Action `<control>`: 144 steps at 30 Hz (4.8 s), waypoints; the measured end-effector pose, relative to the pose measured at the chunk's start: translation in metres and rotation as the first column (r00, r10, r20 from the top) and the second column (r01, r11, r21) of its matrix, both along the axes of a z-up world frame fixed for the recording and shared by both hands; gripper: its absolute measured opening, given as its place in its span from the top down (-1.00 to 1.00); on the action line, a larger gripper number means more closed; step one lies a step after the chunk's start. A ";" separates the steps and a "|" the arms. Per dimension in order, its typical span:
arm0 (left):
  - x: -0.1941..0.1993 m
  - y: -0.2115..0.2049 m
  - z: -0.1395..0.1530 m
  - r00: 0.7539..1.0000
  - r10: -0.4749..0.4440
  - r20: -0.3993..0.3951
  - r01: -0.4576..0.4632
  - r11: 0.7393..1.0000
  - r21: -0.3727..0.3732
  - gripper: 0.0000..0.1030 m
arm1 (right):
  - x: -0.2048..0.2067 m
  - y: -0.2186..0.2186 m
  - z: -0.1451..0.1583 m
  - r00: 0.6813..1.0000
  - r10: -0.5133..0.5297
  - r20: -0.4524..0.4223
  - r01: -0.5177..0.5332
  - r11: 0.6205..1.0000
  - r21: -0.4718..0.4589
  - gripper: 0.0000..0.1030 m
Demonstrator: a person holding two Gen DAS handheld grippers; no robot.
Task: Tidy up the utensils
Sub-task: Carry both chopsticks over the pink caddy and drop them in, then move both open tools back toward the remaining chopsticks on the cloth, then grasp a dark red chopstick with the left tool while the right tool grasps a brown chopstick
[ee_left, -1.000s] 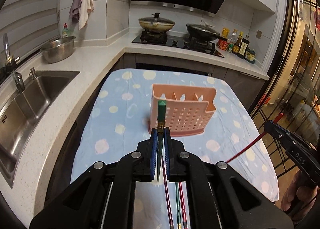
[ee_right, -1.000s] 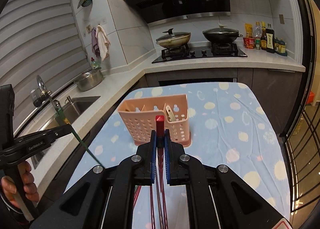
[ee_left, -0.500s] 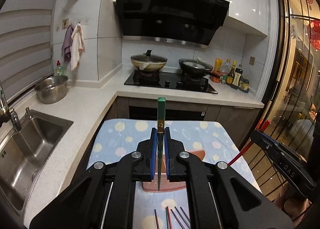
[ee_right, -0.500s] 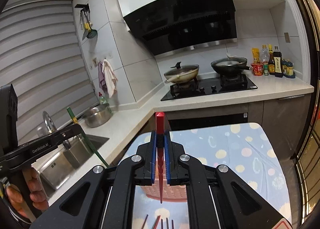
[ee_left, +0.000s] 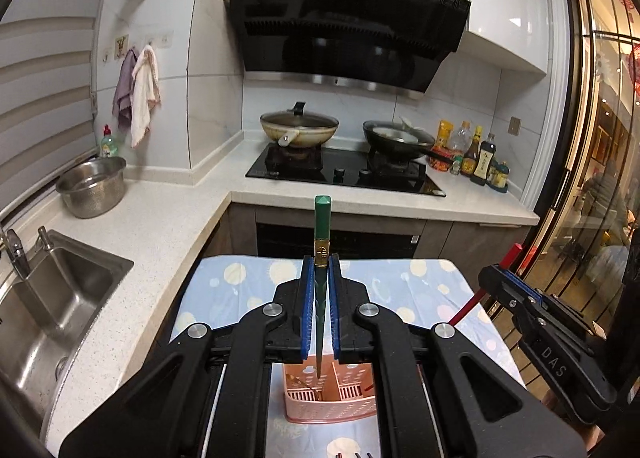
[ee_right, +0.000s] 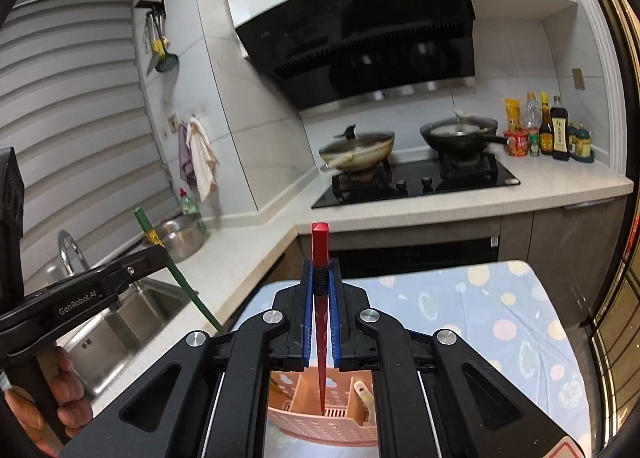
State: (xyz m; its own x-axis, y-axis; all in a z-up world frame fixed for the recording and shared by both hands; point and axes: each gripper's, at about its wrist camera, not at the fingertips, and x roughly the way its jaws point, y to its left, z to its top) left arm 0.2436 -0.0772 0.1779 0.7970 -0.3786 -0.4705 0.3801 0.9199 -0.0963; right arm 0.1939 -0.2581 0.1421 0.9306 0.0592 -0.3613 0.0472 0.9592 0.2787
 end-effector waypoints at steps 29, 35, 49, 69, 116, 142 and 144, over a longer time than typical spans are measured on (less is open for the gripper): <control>-0.032 0.016 -0.044 0.995 0.080 -0.054 -0.077 0.995 0.057 -0.20 | -0.060 0.010 -0.026 0.999 -0.032 -0.037 0.031 0.999 -0.021 0.27; -0.057 0.019 -0.058 0.995 0.061 -0.080 -0.056 0.996 0.064 -0.26 | -0.091 0.020 -0.044 0.995 -0.015 -0.096 0.010 0.999 -0.049 0.27; -0.122 0.033 -0.160 0.955 0.061 -0.291 -0.017 0.988 0.154 -0.36 | -0.170 0.025 -0.162 0.906 0.003 -0.423 -0.019 0.999 -0.034 0.27; -0.177 0.048 -0.258 0.867 0.089 -0.490 0.038 0.969 0.243 -0.36 | -0.203 0.047 -0.228 0.809 0.060 -0.585 -0.105 0.994 -0.042 0.47; -0.213 0.064 -0.283 0.854 0.112 -0.508 0.053 0.952 0.300 -0.27 | -0.219 0.061 -0.249 0.775 0.062 -0.629 -0.151 0.985 -0.089 0.76; -0.190 0.062 -0.205 0.921 0.024 -0.389 0.046 0.985 0.169 0.87 | -0.198 0.044 -0.174 0.889 0.063 -0.453 -0.107 0.992 -0.073 0.87; -0.184 0.061 -0.193 0.928 0.022 -0.371 0.038 0.987 0.155 0.87 | -0.192 0.043 -0.159 0.907 0.064 -0.417 -0.103 0.992 -0.072 0.87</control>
State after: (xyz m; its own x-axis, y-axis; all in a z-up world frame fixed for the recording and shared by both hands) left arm 0.0598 -0.0162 -0.0156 0.5518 -0.2813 -0.7851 0.3524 0.9319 -0.0861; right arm 0.0016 -0.2155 -0.0166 0.6900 0.0787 -0.7195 0.0582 0.9848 0.1634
